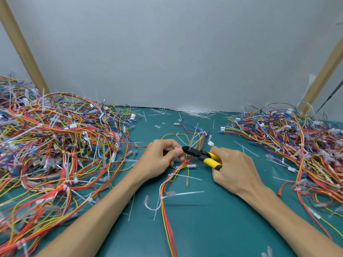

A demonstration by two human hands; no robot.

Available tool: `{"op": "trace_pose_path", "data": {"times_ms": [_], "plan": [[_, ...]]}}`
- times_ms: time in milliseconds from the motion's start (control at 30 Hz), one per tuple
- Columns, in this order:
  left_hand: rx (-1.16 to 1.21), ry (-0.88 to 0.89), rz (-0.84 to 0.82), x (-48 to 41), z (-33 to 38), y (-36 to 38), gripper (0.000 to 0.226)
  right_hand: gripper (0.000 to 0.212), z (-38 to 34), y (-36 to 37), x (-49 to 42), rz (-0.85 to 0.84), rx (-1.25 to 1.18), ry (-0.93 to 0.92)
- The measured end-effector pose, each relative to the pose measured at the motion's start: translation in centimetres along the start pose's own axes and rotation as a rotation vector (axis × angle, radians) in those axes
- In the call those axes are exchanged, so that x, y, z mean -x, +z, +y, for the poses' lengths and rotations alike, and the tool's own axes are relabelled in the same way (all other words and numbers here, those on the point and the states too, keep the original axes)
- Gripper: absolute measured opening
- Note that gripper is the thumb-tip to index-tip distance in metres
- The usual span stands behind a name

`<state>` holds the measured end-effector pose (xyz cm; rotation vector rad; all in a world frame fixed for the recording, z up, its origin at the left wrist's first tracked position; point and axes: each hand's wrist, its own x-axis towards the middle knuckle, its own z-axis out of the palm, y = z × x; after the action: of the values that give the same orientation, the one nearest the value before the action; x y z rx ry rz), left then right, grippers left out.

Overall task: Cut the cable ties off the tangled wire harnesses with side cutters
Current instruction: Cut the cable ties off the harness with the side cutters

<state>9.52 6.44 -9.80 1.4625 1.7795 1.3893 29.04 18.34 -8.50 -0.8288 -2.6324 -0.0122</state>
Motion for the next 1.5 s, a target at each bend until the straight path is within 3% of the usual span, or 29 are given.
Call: {"op": "trace_pose_path", "data": {"times_ms": [433, 567, 767, 1233, 1500], "plan": [[0.021, 0.001, 0.007, 0.02, -0.18, -0.02, 0.018, 0.02, 0.18, -0.08, -0.25, 0.012, 0.05, -0.069], [-0.008, -0.002, 0.004, -0.15, -0.23, -0.05, 0.019, 0.01, 0.17, -0.05, -0.31, -0.011, 0.023, -0.021], [0.008, -0.002, 0.0, -0.3, -0.38, -0.03, 0.019, 0.027, 0.55, 0.02, -0.48, 0.016, 0.076, -0.091], [-0.04, 0.012, -0.003, -0.2, -0.51, -0.05, 0.018, 0.02, 0.5, 0.21, -0.56, -0.009, -0.007, -0.016], [-0.014, 0.003, 0.0, -0.25, -0.35, -0.03, 0.018, 0.028, 0.78, 0.16, -0.56, -0.006, 0.012, -0.051]]}}
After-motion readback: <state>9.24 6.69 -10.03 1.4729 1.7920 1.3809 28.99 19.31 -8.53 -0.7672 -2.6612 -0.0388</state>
